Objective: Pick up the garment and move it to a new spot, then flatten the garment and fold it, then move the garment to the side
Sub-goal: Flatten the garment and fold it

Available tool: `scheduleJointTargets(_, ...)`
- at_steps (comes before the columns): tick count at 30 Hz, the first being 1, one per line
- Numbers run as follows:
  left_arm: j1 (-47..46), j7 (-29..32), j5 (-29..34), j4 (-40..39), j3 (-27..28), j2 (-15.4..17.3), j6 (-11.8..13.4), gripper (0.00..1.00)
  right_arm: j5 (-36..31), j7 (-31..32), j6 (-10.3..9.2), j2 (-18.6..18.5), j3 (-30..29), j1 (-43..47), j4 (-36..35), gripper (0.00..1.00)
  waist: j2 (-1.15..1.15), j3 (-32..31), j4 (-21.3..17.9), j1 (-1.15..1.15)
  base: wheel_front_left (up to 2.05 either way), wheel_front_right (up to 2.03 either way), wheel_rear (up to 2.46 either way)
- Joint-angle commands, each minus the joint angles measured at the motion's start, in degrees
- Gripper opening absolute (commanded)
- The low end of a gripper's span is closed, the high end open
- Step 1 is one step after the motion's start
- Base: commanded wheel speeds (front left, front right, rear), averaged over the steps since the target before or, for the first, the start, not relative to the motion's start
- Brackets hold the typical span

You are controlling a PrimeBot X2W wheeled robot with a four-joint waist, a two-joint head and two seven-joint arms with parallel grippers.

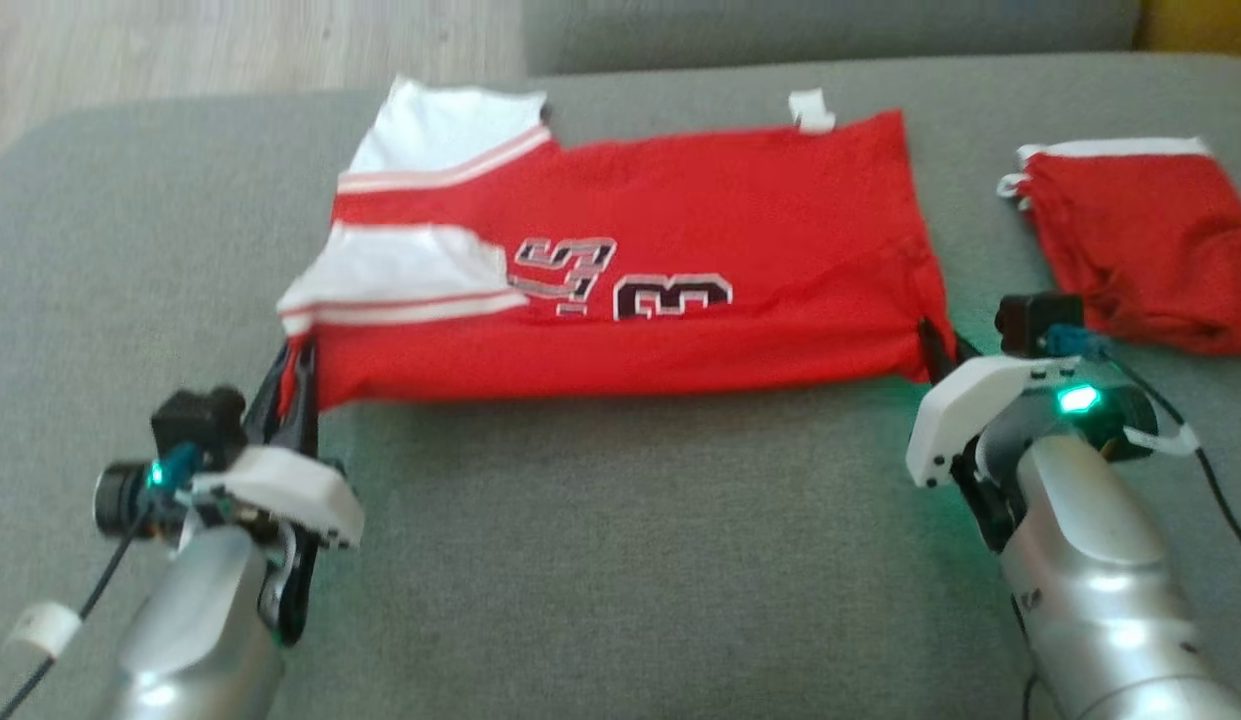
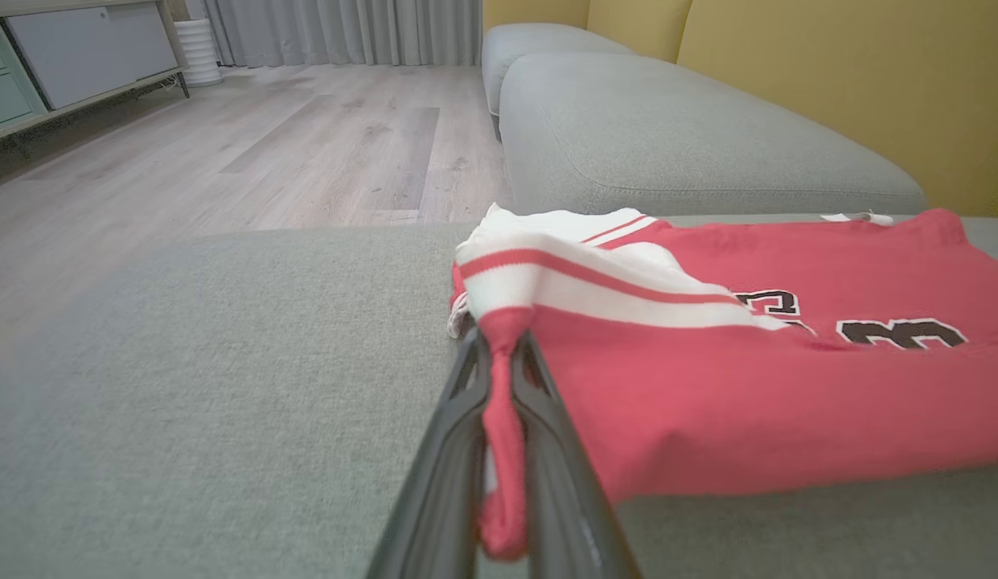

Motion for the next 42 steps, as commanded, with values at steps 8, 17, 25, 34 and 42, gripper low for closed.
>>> scheduleJointTargets(8,5.69,0.81,-1.8,-5.2,2.05,2.52,1.99,0.0,0.98,1.02,0.37,0.56,1.64,4.51,-4.62,0.0,0.0,-6.99,-1.82,0.0,0.0,0.0,0.0)
scheduleJointTargets(17,16.39,3.55,-3.32,-15.62,1.92,3.33,5.18,0.0,3.61,7.07,0.37,-0.66,0.88,13.89,-15.09,0.0,0.0,-10.82,-2.3,0.0,0.0,0.0,0.0)
scheduleJointTargets(25,23.4,7.05,-3.99,-24.84,1.68,4.63,8.3,0.0,5.86,13.32,0.37,-1.8,0.03,22.31,-26.2,0.0,0.0,-11.72,-2.49,0.0,0.0,0.0,0.0)
scheduleJointTargets(34,25.07,8.16,-4.12,-26.78,1.33,5.34,9.32,0.0,5.49,15.65,0.37,-0.93,-2.24,26.24,-32.21,0.19,0.0,-10.65,-2.54,0.0,0.0,0.0,0.0)
scheduleJointTargets(42,22.83,4.34,-3.7,-27.14,2.95,5.42,10.35,1.0,6.89,10.18,0.37,0.43,-5.54,25.23,-36.48,1.0,0.0,-8.39,-2.99,0.0,0.0,0.0,0.0)
